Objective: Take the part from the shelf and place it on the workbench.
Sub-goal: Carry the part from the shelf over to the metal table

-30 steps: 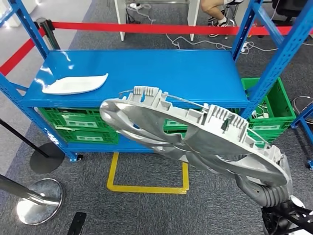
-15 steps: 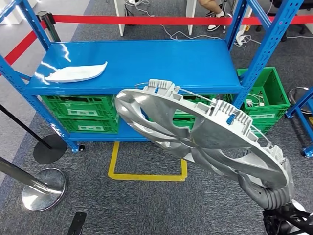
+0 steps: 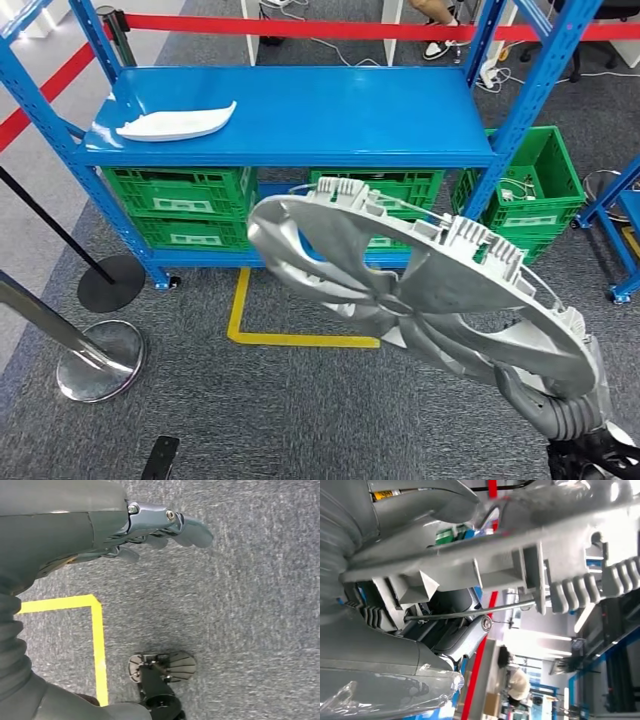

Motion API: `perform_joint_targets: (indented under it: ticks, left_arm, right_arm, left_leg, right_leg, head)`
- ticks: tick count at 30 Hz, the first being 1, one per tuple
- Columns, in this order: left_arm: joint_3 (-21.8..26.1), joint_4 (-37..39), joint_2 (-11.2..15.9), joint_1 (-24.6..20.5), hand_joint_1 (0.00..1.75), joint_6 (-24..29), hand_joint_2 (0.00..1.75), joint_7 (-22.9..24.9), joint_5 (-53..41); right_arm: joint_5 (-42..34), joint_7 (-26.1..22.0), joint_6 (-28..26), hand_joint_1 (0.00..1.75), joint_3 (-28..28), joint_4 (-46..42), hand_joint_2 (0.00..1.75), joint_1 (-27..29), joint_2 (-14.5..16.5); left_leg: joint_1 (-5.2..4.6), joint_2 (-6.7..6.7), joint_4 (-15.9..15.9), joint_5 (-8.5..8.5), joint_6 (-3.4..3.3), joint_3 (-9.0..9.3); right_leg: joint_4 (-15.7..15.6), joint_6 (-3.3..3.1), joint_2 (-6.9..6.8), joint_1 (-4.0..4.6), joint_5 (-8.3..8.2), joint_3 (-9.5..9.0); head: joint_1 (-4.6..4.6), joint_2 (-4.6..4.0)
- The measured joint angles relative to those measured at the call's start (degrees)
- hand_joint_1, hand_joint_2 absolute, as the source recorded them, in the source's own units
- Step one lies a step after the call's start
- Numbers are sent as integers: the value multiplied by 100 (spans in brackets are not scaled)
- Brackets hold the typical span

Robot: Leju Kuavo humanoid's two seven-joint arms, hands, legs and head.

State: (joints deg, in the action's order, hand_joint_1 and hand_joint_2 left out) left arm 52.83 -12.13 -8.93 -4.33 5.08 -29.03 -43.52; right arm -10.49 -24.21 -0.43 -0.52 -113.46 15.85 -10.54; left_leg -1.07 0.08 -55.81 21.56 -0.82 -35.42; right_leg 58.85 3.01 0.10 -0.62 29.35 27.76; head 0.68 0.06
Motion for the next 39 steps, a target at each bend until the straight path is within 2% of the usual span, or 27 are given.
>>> perform_joint_targets:
  ticks: [1,3,4,6,8,9,10,11,12,13,15,16,18,19,20,21,23,24,25,26,27,29,31,33,35,37,39]
  left_arm:
    - [-2,1,-2,2,0,2,175,15,-22]
    - [-7,2,-2,21,0,22,175,61,-73]
    - [-8,2,0,36,0,37,175,83,-87]
    - [-9,2,4,56,0,55,175,106,-93]
    - [-9,2,4,46,0,56,175,115,-93]
    - [-9,2,4,35,0,56,175,119,-93]
    - [-9,1,4,26,0,56,175,124,-92]
    - [-9,1,4,20,0,56,175,129,-91]
    - [-9,1,4,14,0,56,175,132,-90]
    - [-9,1,4,6,0,56,175,134,-90]
    - [-9,1,4,-21,0,56,175,139,-90]
    - [-9,1,4,-37,0,56,175,141,-90]
    - [-9,2,2,-43,0,56,175,143,-90]
    - [-9,2,4,-36,0,57,175,143,-88]
    - [-8,1,7,-28,0,58,175,143,-86]
    - [-8,1,10,-24,0,59,175,143,-85]
    - [-7,1,11,-30,0,48,175,143,-84]
    - [-7,2,8,-32,0,34,175,143,-85]
    - [-7,2,3,-32,0,14,175,143,-88]
    - [-8,2,-3,-30,0,-7,175,143,-97]
    - [-11,2,-9,-29,0,-24,175,143,-109]
    - [-16,2,-29,-29,0,-41,175,142,-92]
    - [-18,2,-50,-27,0,-41,175,134,-31]
    - [-18,2,-57,-23,0,-38,175,105,-5]
    - [-18,2,-55,-23,0,-33,175,77,-5]
    - [-18,2,-52,-27,0,-26,175,71,3]
    - [-18,2,-53,-24,0,-21,175,71,13]
  right_arm:
    - [-2,1,0,175,-20,-19,175,12,0]
    - [-7,9,11,175,-88,-49,175,46,0]
    - [-8,17,24,175,-126,-61,175,57,0]
    - [-5,30,63,175,-201,-85,175,77,3]
    - [3,28,100,175,-282,-101,175,92,13]
    - [9,24,117,175,-323,-103,175,96,21]
    - [17,21,130,175,-365,-103,175,97,32]
    - [22,19,141,175,-403,-103,175,97,43]
    - [26,17,150,175,-434,-103,175,96,55]
    - [28,17,155,175,-461,-103,175,95,62]
    - [34,16,160,175,-509,-105,175,94,68]
    - [38,15,162,175,-531,-107,175,93,69]
    - [43,11,164,175,-558,-107,175,96,73]
    - [43,10,164,175,-565,-107,175,103,77]
    - [46,10,167,175,-572,-107,175,111,80]
    - [52,9,172,175,-578,-107,175,118,82]
    - [74,6,185,175,-584,-107,175,121,84]
    - [88,3,189,175,-585,-107,175,123,85]
    - [106,-1,194,175,-589,-107,175,128,86]
    - [129,-7,199,175,-595,-108,175,137,86]
    - [153,-14,205,175,-603,-112,175,148,87]
    - [202,-40,225,175,-634,-145,175,183,91]
    - [241,-79,261,175,-688,-202,175,220,108]
    - [292,-110,286,175,-741,-240,175,251,134]
    - [355,-122,279,175,-797,-259,175,272,154]
    - [390,-131,266,175,-862,-279,175,282,166]
    - [396,-140,262,175,-914,-293,175,289,179]
  left_leg:
    - [-3,-2,-10,-51,27,-25]
    - [10,-8,-14,-129,88,-59]
    - [16,-11,-53,-59,128,-93]
    - [38,-16,-407,404,204,-217]
    - [68,-15,-1138,993,260,-381]
    - [81,-15,-1454,1120,277,-417]
    - [91,-15,-1640,1112,287,-388]
    - [99,-15,-1634,989,289,-274]
    - [104,-15,-1453,824,283,-86]
    - [106,-17,-1108,709,268,201]
    - [99,-24,-246,701,218,801]
    - [90,-29,55,745,189,987]
    - [79,-27,232,734,116,1013]
    - [78,-19,224,675,75,961]
    - [81,-7,234,616,27,911]
    - [85,4,243,556,-14,858]
    - [68,12,237,447,-66,731]
    - [58,13,235,397,-76,668]
    - [51,14,233,347,-79,602]
    - [46,15,231,302,-76,541]
    - [43,14,229,264,-68,491]
    - [33,8,216,209,-39,414]
    - [18,4,193,156,15,363]
    - [11,0,178,97,78,322]
    - [13,-10,85,175,149,262]
    - [38,-15,-425,539,235,47]
    - [73,-14,-1257,962,300,-285]
  right_leg:
    - [-192,-21,3,14,78,-94]
    - [-221,-103,-1,19,23,-12]
    - [-217,-156,-5,15,-31,41]
    - [-229,-252,-15,-6,-174,158]
    - [-222,-283,-12,-6,-329,321]
    - [-217,-277,-13,-6,-403,419]
    - [-213,-265,-15,-6,-475,519]
    - [-210,-249,-16,-7,-544,612]
    - [-209,-233,-16,-8,-608,695]
    - [-207,-213,-15,-7,-676,768]
    - [-200,-162,-15,7,-806,882]
    - [-206,-129,-18,12,-880,923]
    - [-245,-62,-21,7,-1017,981]
    - [-239,-30,-21,-1,-1000,1021]
    - [-144,-3,-19,-5,-869,1075]
    - [70,19,-17,-7,-644,1153]
    - [844,42,-16,-5,-84,1350]
    - [1220,49,-16,-4,80,1422]
    - [1459,50,-16,-4,121,1422]
    - [1452,45,-16,-4,40,1309]
    - [1249,35,-17,-4,-97,1108]
    - [390,-3,-20,3,-282,469]
    - [-252,-48,-20,19,-238,43]
    - [-373,-94,-19,29,-205,10]
    - [-375,-159,-41,5,-245,55]
    - [-381,-226,-91,-19,-289,100]
    - [-372,-259,-142,-16,-327,165]
  head:
    - [-2,1]
    - [-1,1]
    - [-2,1]
    - [-23,1]
    - [-39,1]
    - [-40,1]
    - [-40,1]
    - [-40,1]
    - [-39,1]
    - [-40,1]
    - [-37,1]
    - [-36,1]
    - [-33,1]
    - [-32,1]
    - [-22,1]
    - [-11,1]
    - [15,1]
    - [18,1]
    - [21,1]
    - [22,1]
    - [21,1]
    - [22,1]
    - [19,1]
    - [14,1]
    - [3,1]
    - [-25,1]
    - [-43,1]
